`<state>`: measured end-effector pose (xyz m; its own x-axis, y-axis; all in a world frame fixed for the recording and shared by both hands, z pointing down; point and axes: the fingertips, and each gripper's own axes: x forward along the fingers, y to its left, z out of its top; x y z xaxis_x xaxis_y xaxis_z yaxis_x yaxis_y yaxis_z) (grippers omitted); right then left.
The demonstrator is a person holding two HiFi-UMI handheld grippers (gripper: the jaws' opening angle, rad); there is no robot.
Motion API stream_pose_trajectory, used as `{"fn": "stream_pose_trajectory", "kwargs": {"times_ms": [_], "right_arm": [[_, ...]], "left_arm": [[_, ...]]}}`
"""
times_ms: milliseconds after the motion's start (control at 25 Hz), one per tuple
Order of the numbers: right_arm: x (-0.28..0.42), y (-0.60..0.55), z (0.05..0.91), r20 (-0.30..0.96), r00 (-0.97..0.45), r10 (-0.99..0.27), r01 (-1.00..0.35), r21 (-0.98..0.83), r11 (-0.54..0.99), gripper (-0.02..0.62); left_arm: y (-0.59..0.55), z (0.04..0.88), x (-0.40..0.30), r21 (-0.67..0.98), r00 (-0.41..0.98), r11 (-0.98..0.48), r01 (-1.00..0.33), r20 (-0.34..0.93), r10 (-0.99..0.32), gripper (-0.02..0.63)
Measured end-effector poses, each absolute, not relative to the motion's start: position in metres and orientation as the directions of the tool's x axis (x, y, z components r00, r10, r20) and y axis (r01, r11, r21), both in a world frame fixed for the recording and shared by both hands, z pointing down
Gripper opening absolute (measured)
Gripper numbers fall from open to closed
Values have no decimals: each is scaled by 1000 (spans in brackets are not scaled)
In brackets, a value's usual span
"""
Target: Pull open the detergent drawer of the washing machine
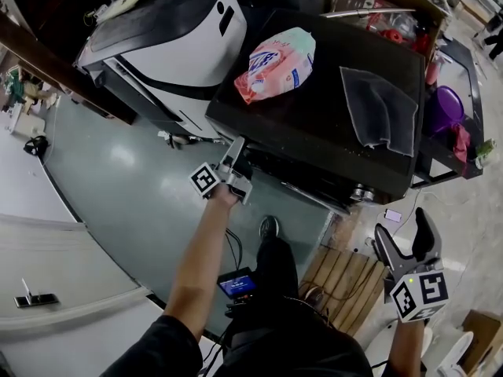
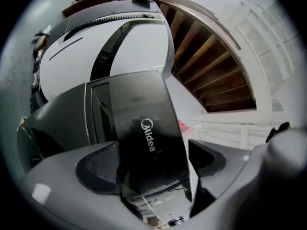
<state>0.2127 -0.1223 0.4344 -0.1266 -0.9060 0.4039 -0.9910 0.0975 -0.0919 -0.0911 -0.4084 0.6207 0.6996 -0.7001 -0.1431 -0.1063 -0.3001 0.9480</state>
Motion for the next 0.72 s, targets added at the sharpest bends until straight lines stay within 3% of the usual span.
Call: {"fn": "stream_pose_trajectory", "kwargs": {"times_ms": [440,720], "right_arm": [[211,-112,455,460,-106,-881,-994,-84,75,396],[211,-109,458,481,-96,-871,-995,-62,75,396]], "left_arm": [[-422,621,-95,940,612,-326,102,-317,-725,471],[-424,627,-107,917,467,-297,268,-393,-792,405]]}}
